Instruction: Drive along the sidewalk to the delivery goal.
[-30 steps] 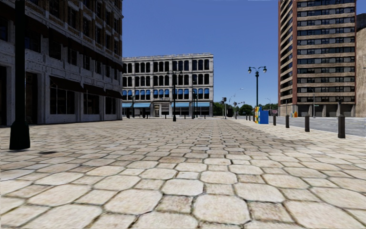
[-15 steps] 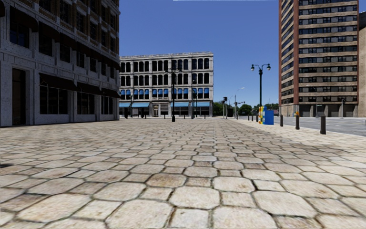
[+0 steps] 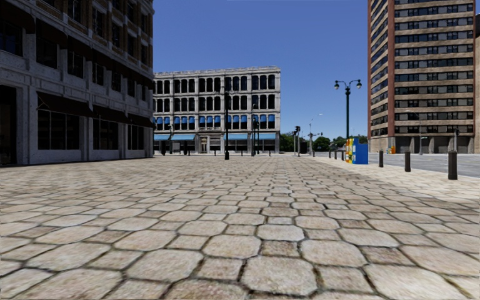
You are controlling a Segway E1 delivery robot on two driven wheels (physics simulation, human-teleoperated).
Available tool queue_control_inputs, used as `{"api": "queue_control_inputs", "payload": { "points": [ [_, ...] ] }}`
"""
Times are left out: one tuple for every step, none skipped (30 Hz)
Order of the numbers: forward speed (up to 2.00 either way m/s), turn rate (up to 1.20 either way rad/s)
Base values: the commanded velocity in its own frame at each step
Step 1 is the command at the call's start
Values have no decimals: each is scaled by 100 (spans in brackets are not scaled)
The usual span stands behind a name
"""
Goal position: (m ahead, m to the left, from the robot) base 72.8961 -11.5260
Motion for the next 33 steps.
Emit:
{"api": "queue_control_inputs", "payload": {
  "points": [
    [200,0],
    [200,0],
    [200,0],
    [200,0],
    [200,0],
    [200,0],
    [200,0],
    [200,0],
    [200,0],
    [200,0],
    [200,0],
    [200,0],
    [200,0],
    [200,0],
    [200,-26],
    [200,-43],
    [200,-43],
    [200,-48],
    [200,-48],
    [200,-48],
    [200,-49],
    [200,-49],
    [200,-49],
    [200,-49],
    [200,-35],
    [200,-20],
    [200,-2],
    [200,-2],
    [200,0],
    [200,0],
    [200,0],
    [200,0],
    [200,0]
  ]
}}
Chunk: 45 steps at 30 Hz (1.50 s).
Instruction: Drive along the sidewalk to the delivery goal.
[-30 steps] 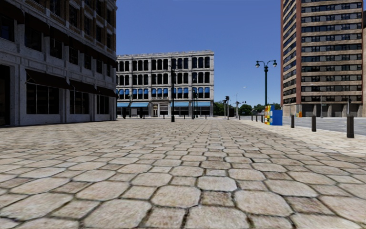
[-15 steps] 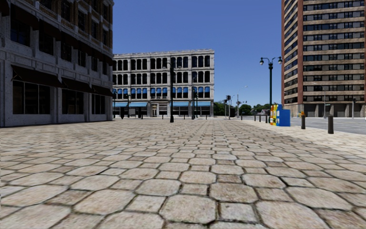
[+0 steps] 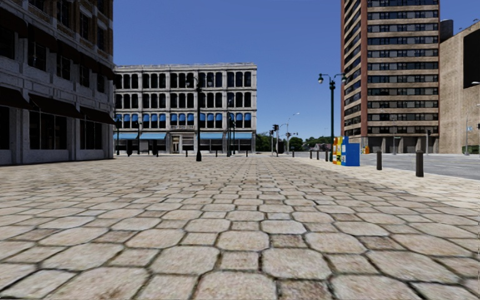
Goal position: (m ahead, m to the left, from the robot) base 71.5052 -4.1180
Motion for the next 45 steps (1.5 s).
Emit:
{"api": "queue_control_inputs", "payload": {
  "points": [
    [200,0],
    [200,0],
    [200,0],
    [200,0],
    [200,0],
    [200,0],
    [200,0],
    [200,0],
    [200,0],
    [200,0],
    [200,0],
    [200,0],
    [200,0],
    [200,0],
    [200,0],
    [200,0],
    [200,0],
    [200,0],
    [200,0],
    [200,0],
    [200,0],
    [200,0],
    [200,0],
    [200,0],
    [200,0],
    [200,0],
    [200,0],
    [200,0],
    [200,0],
    [200,0],
    [200,0],
    [200,0],
    [200,0],
    [200,0],
    [200,0],
    [200,0],
    [200,0],
    [200,0],
    [200,0],
    [200,0],
    [200,0],
    [200,0],
    [200,0],
    [200,0],
    [200,0]
  ]
}}
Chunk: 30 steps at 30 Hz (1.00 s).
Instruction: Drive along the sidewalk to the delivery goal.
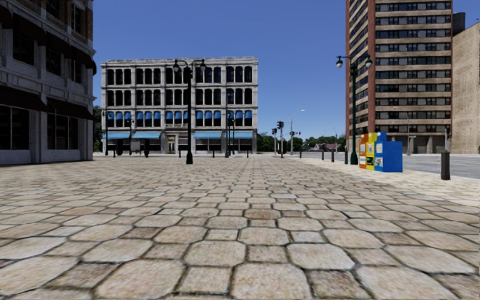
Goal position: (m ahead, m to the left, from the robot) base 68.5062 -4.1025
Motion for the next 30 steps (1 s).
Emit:
{"api": "queue_control_inputs", "payload": {
  "points": [
    [200,0],
    [200,0],
    [200,0],
    [200,0],
    [200,0],
    [200,0],
    [200,0],
    [200,0],
    [200,0],
    [200,0],
    [200,0],
    [200,0],
    [200,0],
    [200,0],
    [200,0],
    [200,0],
    [200,0],
    [200,0],
    [200,0],
    [200,0],
    [200,0],
    [200,0],
    [200,0],
    [200,0],
    [200,0],
    [200,0],
    [200,0],
    [200,0],
    [200,0],
    [200,0]
  ]
}}
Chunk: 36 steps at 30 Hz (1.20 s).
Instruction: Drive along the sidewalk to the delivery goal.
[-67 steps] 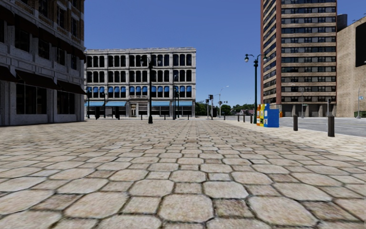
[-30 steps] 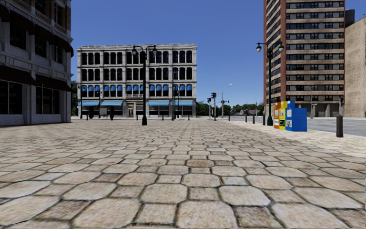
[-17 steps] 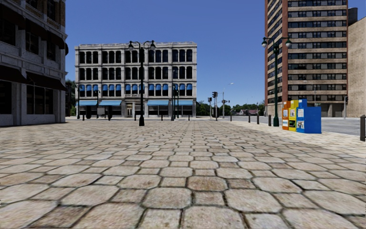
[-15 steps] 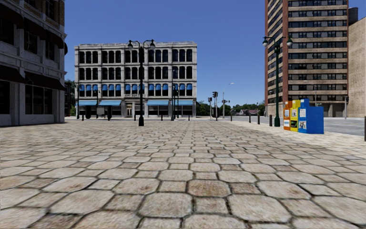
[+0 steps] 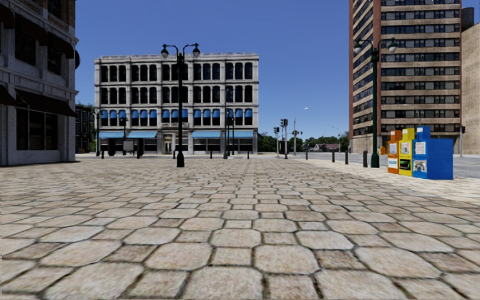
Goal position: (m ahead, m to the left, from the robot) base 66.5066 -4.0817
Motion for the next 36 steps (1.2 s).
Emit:
{"api": "queue_control_inputs", "payload": {
  "points": [
    [200,0],
    [200,0],
    [200,0],
    [200,-17],
    [200,-28],
    [200,-31],
    [200,-31],
    [200,-15],
    [200,0],
    [200,0],
    [200,0],
    [200,0],
    [200,0],
    [200,0],
    [200,0],
    [200,0],
    [200,0],
    [200,0],
    [200,0],
    [200,0],
    [200,0],
    [200,0],
    [200,0],
    [200,0],
    [200,0],
    [200,0],
    [200,0],
    [200,0],
    [200,0],
    [200,0],
    [200,0],
    [200,0],
    [200,0],
    [200,0],
    [200,0],
    [200,0]
  ]
}}
